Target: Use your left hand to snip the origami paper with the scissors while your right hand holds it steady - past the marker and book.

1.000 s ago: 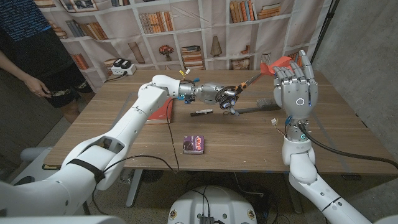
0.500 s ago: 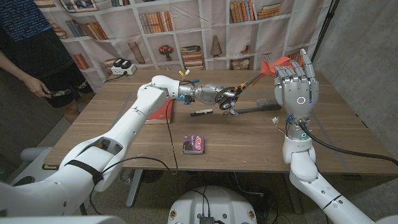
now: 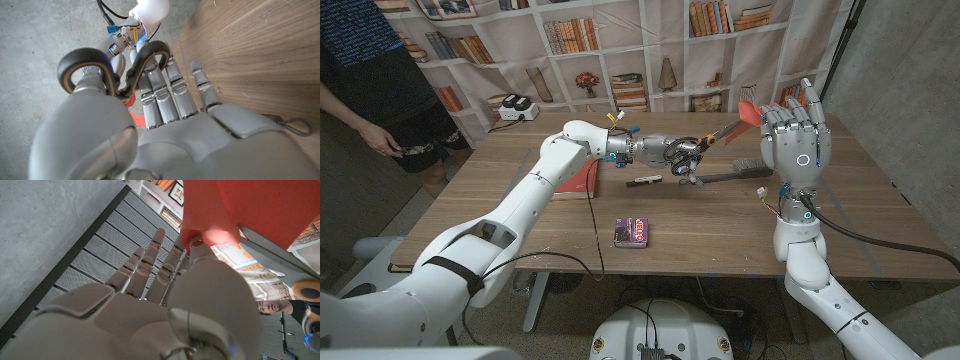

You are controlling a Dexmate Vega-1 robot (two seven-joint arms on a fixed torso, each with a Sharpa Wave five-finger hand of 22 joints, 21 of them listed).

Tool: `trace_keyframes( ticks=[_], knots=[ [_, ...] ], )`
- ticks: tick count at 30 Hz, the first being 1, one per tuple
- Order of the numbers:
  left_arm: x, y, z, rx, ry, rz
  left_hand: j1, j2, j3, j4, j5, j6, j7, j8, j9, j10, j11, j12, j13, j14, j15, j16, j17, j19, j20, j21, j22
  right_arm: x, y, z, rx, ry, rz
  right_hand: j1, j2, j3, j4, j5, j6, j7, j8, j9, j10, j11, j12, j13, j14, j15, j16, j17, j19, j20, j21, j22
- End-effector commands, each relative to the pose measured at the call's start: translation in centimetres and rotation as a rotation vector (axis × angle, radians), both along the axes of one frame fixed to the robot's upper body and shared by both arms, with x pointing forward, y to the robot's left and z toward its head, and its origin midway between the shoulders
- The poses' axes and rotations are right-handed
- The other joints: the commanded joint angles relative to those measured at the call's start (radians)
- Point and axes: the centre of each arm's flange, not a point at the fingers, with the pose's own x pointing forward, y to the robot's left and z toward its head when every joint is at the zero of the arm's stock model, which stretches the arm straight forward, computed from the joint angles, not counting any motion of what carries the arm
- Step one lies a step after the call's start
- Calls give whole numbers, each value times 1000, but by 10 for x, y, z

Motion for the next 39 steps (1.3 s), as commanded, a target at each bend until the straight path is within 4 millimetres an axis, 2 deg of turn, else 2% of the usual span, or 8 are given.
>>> trace_keyframes(
  ticks=[1,11,29,39],
  knots=[
    [4,4,0,-1,-11,10,-21,-10,-17,7,14,17,15,2,5,-12,-10,0,5,26,-22,8,6,0,1,3,5,5,3,-1,3,8,4,0,9,5,7,6,23,-14,1,4,8,1,-3,5,6,-79,1,4,-2,-9,5,0],
    [2,11,-1,-4,-26,11,-32,-18,-39,13,32,13,12,2,8,-16,-10,1,10,25,-21,10,8,-3,1,3,5,8,2,1,7,7,-3,0,9,5,7,6,23,-14,-1,4,9,1,-3,5,7,-79,1,4,-2,-8,5,0],
    [-22,38,-10,-63,-83,34,-22,-25,-74,7,61,-2,6,0,12,-26,-23,-1,16,20,-15,10,11,-9,1,2,6,7,4,13,13,-4,-3,-2,9,4,8,6,24,-14,-5,4,9,1,-4,5,9,-77,1,4,-4,-5,5,-1],
    [-33,52,-2,-126,-133,59,-20,-17,-90,10,76,1,8,0,10,-22,-16,-1,13,22,-15,12,13,-8,1,4,6,14,3,17,30,11,1,-2,9,4,7,6,25,-14,-6,5,10,1,-5,5,8,-78,0,4,-6,-7,5,-1]
  ],
)
